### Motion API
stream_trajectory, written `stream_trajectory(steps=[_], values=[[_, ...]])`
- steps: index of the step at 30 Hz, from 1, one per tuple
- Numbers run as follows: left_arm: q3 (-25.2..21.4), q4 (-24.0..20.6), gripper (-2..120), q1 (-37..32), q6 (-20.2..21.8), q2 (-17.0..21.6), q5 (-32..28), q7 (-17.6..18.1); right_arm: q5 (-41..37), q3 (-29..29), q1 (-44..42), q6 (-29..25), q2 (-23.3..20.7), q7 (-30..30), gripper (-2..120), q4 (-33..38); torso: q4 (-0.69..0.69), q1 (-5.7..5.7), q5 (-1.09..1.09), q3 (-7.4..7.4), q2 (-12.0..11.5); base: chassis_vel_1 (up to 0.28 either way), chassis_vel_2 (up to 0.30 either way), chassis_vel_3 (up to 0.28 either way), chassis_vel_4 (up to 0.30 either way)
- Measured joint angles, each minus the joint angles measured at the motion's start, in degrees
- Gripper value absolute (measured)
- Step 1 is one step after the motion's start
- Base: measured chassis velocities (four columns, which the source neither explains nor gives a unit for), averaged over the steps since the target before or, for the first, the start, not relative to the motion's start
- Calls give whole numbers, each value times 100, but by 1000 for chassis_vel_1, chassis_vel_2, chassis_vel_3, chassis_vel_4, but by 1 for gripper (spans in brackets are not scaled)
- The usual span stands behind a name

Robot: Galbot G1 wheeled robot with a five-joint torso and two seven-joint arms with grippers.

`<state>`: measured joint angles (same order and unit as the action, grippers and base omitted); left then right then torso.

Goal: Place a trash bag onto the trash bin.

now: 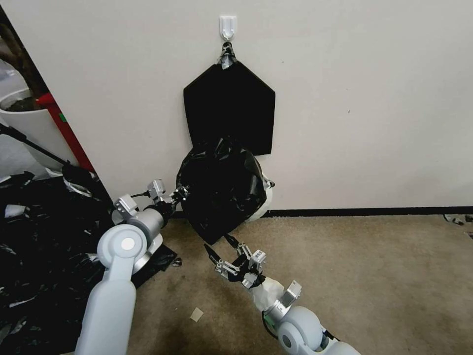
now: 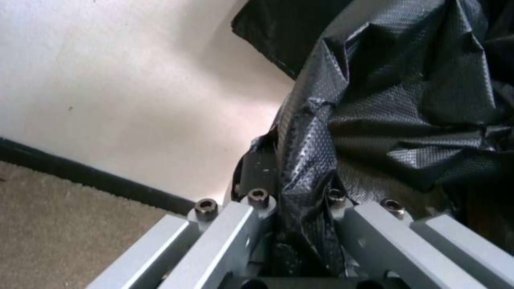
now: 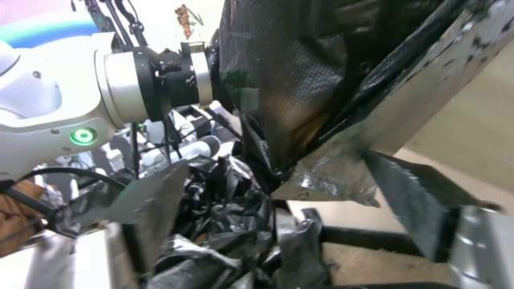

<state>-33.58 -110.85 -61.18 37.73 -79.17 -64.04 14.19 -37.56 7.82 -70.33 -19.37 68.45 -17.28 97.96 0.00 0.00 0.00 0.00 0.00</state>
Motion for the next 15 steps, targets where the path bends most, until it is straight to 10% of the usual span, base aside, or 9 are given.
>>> stream_trajectory(steps=[15], values=[[-16,-43,3,-50,0,11,32,-15,-1004,188,8,476,102,137,99,204,0,0,0,0,0,0,0,0,0]])
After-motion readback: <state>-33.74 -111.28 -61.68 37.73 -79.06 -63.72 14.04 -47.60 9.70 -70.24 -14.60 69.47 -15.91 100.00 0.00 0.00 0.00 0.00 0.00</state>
